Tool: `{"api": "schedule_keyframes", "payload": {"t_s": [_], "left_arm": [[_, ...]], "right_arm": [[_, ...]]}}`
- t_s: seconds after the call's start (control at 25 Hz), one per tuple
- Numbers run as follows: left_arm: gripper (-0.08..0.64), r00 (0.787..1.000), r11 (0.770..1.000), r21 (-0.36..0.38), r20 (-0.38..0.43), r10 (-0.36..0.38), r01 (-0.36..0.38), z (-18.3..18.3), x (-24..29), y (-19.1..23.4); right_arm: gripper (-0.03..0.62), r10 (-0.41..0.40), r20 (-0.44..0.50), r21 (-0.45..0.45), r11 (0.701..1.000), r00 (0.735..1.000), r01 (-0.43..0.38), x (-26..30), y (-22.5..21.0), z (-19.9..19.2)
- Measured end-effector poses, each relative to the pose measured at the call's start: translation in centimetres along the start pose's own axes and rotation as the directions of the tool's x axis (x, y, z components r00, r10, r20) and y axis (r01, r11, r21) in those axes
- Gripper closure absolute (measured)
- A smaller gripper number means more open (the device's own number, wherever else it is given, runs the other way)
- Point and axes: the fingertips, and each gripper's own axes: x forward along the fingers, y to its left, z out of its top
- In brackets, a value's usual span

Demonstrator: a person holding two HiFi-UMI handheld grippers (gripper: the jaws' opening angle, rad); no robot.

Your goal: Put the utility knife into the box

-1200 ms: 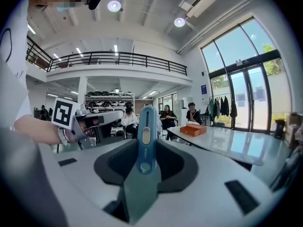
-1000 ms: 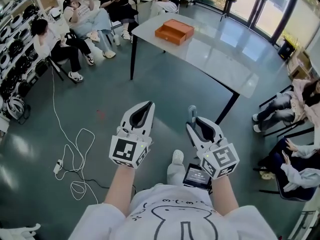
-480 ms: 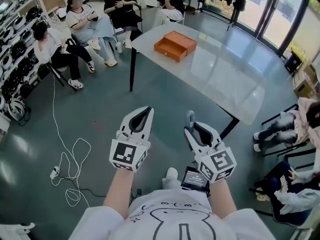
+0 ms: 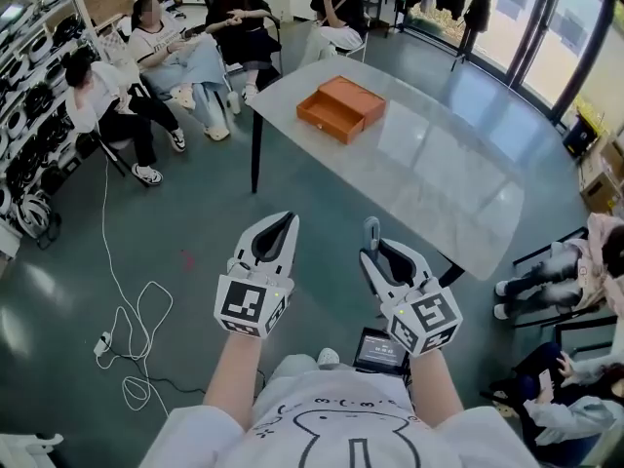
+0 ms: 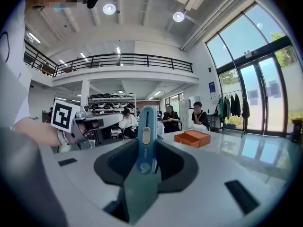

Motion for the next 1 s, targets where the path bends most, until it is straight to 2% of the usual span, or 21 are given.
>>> {"api": "schedule_keyframes", "payload": {"t_s": [0.32,1.0], "left_arm": [[0.545,1.0,1.0,-0.009,-0.008,0.004,-0.004,-1.0,3.4,1.8],[0.545,0.998,0.998,-0.018,-0.015,-0.061,0.06,-3.0,15.2,11.6]], "right_arm": [[0.463,0.019,-0.02,-0.012,1.0,1.0,-0.019,3.2,-2.2,0.4],[0.462,-0.029,-0.027,-0.007,1.0,0.999,0.029,16.2,-9.1,2.9]]}}
